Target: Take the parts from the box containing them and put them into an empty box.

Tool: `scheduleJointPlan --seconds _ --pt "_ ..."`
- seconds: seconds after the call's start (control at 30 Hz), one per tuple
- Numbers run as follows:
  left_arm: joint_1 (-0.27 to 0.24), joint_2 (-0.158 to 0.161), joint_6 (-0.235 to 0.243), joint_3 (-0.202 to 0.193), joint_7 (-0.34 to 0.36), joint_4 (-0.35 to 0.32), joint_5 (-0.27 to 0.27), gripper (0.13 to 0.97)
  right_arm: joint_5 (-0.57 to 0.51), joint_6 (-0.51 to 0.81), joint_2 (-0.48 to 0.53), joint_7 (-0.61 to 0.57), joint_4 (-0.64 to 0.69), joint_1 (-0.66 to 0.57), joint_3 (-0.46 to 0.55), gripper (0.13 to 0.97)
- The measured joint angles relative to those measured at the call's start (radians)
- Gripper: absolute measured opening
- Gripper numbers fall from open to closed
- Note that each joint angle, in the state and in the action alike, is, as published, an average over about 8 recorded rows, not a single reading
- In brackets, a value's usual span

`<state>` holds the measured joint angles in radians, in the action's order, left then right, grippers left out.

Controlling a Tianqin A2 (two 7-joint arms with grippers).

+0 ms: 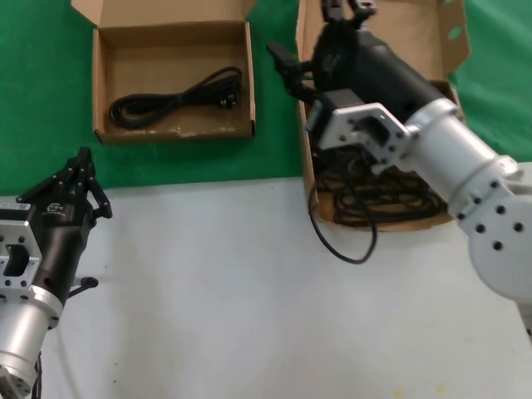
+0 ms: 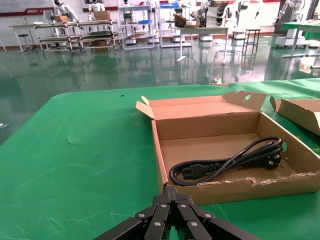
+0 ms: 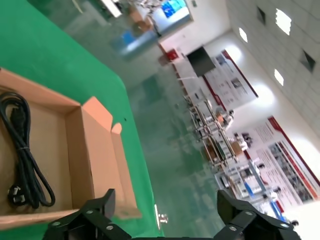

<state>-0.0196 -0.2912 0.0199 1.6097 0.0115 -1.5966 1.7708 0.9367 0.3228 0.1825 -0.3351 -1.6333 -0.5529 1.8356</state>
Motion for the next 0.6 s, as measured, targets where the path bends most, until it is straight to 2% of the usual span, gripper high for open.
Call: scheduleJointPlan --seconds 0.03,0.23,0.6 --pt "0.0 0.0 0.0 0.0 0.0 0.0 0.0 0.145 0.017 -0.01 0.009 0.0 -0.005 0.011 -0.004 0.584" --pt "0.0 0.0 0.0 0.0 0.0 0.0 0.0 0.145 0.093 -0.053 0.048 -0.001 -0.015 0.047 -0.013 0.728" --pt "0.0 0.0 0.0 0.0 0.0 0.0 0.001 0.173 0.123 -0.065 0.055 0.007 -0.014 0.063 -0.019 0.901"
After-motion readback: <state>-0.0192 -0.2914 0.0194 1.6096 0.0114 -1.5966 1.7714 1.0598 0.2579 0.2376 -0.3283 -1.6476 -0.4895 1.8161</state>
